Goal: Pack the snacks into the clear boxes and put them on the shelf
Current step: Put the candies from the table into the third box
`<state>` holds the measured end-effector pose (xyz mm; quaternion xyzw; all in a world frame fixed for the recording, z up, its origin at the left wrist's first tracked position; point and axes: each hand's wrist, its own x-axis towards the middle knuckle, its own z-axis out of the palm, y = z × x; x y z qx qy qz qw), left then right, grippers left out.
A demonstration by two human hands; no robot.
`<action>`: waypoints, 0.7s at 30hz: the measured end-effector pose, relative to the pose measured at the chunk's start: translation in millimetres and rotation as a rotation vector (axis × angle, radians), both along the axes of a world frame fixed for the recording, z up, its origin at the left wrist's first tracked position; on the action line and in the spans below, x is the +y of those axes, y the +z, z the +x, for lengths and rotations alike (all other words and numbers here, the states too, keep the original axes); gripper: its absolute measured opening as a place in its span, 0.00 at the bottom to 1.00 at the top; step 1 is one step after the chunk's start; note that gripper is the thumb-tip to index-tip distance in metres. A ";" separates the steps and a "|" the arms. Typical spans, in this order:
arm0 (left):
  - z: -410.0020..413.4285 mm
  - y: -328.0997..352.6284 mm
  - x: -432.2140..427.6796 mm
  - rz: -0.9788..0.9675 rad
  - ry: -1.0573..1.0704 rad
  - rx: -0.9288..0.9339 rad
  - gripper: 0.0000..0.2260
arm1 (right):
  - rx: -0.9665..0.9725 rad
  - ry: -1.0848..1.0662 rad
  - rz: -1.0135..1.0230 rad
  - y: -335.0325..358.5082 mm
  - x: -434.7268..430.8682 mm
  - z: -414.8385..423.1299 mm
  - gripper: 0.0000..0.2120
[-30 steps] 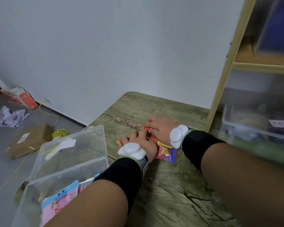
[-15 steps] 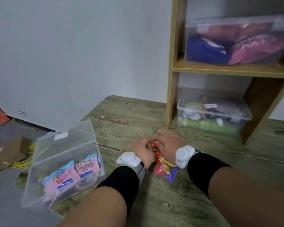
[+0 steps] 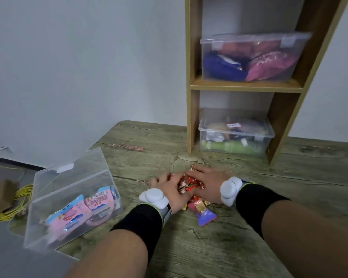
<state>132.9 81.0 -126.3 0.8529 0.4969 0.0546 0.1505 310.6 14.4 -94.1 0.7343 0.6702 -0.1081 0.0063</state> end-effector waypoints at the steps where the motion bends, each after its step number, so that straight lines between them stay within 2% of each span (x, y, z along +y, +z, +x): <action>1: -0.8 -1.6 3.5 0.004 -0.012 0.007 0.33 | 0.000 0.009 0.012 -1.1 -0.6 0.3 0.32; 8: -0.3 1.4 16.9 0.038 -0.071 0.067 0.22 | 0.086 0.018 0.095 -0.8 2.6 2.1 0.25; 13: 5.5 17.4 34.1 -0.043 -0.142 0.103 0.22 | 0.103 -0.039 0.045 1.2 14.5 0.8 0.21; 17: 12.0 26.4 41.7 -0.069 0.016 -0.084 0.13 | 0.160 -0.099 0.025 5.4 25.8 4.8 0.22; 21: 11.5 36.7 43.2 -0.051 0.072 -0.281 0.08 | 0.292 -0.213 0.211 10.2 28.5 9.7 0.16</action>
